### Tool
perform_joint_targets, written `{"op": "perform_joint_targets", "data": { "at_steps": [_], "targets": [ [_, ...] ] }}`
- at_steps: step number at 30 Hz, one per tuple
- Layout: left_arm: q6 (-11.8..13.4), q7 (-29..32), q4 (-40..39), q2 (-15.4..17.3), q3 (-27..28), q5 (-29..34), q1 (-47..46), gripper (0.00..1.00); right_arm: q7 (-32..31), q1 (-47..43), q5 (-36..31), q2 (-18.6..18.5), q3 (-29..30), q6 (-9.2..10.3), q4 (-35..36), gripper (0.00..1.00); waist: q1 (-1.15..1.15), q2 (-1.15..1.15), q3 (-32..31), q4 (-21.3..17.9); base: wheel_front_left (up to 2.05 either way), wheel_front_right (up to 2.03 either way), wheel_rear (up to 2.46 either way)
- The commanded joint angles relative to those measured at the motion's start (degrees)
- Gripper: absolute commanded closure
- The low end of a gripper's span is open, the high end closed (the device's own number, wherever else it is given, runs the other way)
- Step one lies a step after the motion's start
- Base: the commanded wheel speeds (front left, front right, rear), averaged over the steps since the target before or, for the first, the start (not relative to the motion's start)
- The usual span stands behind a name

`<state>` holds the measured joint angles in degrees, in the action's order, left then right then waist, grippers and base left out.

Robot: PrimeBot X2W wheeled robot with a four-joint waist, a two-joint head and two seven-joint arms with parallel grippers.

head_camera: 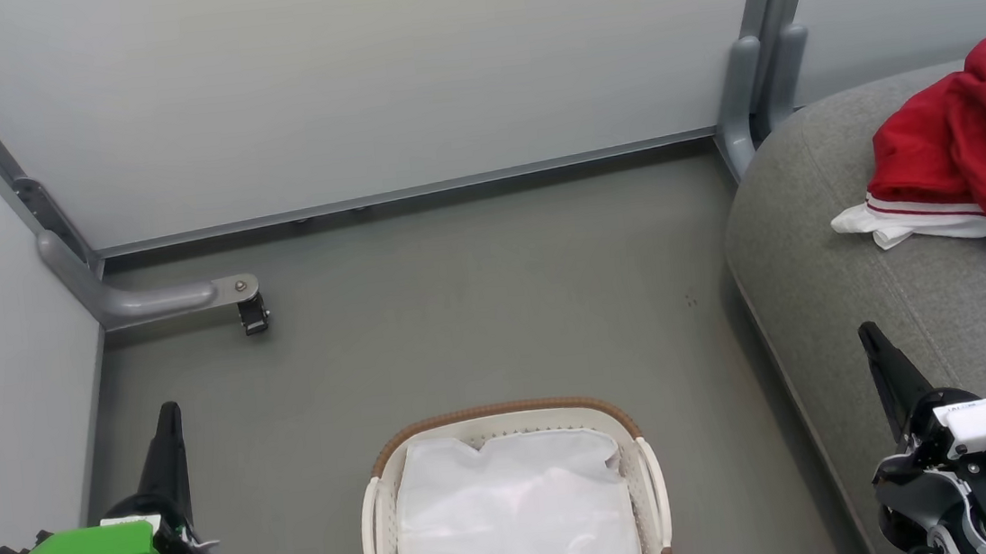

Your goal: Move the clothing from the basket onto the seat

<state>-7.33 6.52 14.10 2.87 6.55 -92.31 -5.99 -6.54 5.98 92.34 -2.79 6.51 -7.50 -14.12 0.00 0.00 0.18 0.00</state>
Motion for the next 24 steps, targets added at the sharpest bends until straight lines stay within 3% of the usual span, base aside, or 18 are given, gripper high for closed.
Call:
{"op": "perform_joint_targets", "data": {
  "at_steps": [1,24],
  "targets": [
    [-0.34,0.24,-0.10,-0.01,0.10,-0.18,-0.57,1.00,-0.16,0.42,0.16,-0.28,0.15,0.02,0.26,1.00,0.00,0.00,0.00,0.00,0.00,0.00,0.00],
    [-0.33,0.23,-0.11,-0.01,0.10,-0.19,-0.57,1.00,-0.19,0.41,0.13,-0.26,0.17,0.02,0.26,1.00,0.00,0.00,0.00,0.00,0.00,0.00,0.00]
  ]
}}
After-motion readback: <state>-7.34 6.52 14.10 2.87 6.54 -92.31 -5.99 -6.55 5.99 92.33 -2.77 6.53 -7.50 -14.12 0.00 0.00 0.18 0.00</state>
